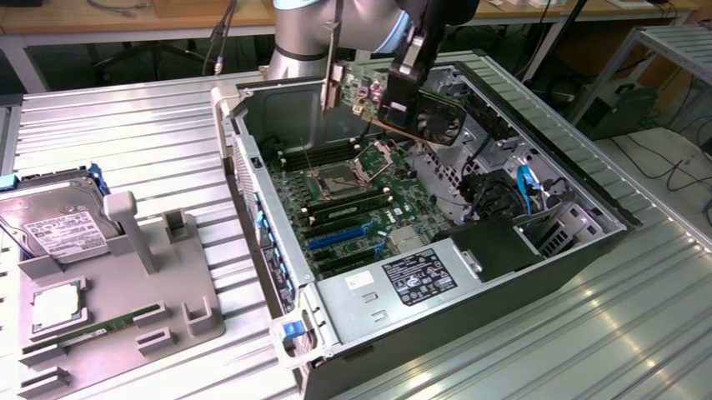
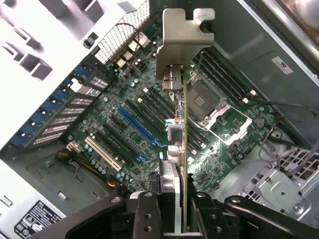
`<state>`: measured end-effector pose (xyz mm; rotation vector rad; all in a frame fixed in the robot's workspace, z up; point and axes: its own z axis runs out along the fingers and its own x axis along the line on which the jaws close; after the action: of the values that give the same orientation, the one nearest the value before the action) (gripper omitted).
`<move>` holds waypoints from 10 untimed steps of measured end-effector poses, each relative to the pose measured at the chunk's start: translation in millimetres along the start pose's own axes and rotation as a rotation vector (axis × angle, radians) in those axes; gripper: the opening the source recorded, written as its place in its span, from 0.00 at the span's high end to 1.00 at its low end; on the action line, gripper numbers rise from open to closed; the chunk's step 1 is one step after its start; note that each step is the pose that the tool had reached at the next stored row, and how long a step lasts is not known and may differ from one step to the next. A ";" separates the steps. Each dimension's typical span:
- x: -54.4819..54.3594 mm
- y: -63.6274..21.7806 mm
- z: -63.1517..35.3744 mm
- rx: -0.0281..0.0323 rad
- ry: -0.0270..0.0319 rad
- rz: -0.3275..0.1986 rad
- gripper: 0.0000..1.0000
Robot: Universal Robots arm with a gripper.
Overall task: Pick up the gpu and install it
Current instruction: 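Insert the gpu into the slot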
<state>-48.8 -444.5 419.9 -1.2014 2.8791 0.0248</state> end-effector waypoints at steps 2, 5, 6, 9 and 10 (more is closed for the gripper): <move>0.0 0.0 0.1 -0.0009 0.0002 -0.037 0.72; 0.0 0.0 0.2 -0.0028 0.0007 -0.109 0.72; 0.0 0.0 0.3 -0.0033 0.0008 -0.127 0.72; 0.0 0.0 0.4 -0.0046 0.0011 -0.181 0.72; 0.0 0.0 0.4 -0.0051 0.0014 -0.199 0.72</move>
<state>-48.8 -444.5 419.5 -1.4820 2.7472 0.0278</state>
